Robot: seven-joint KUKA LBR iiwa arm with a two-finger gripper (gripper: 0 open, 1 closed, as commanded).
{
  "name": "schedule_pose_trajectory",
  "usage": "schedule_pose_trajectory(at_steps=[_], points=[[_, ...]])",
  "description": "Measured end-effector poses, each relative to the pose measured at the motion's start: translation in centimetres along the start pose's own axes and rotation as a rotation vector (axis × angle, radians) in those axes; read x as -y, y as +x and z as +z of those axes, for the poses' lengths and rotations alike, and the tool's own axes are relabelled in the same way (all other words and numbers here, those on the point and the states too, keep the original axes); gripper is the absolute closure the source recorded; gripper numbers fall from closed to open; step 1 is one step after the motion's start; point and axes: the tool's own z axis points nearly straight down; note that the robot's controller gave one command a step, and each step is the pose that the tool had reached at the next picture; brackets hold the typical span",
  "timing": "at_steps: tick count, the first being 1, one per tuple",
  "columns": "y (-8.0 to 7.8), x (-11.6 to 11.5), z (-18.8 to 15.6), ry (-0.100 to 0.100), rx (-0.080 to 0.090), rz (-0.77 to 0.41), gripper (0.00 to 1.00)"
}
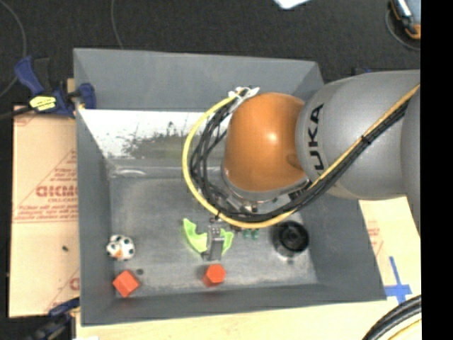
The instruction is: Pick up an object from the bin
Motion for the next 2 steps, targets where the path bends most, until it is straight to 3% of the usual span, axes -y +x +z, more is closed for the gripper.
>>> schedule_pose_trajectory(at_steps=[1, 2], points=[[-2.1, 2.2, 5.1, 0.0, 0.001, -0.088, 0.0], [-1.4, 4.3, 7.8, 0.001, -0.001, -0.164, 0.0]])
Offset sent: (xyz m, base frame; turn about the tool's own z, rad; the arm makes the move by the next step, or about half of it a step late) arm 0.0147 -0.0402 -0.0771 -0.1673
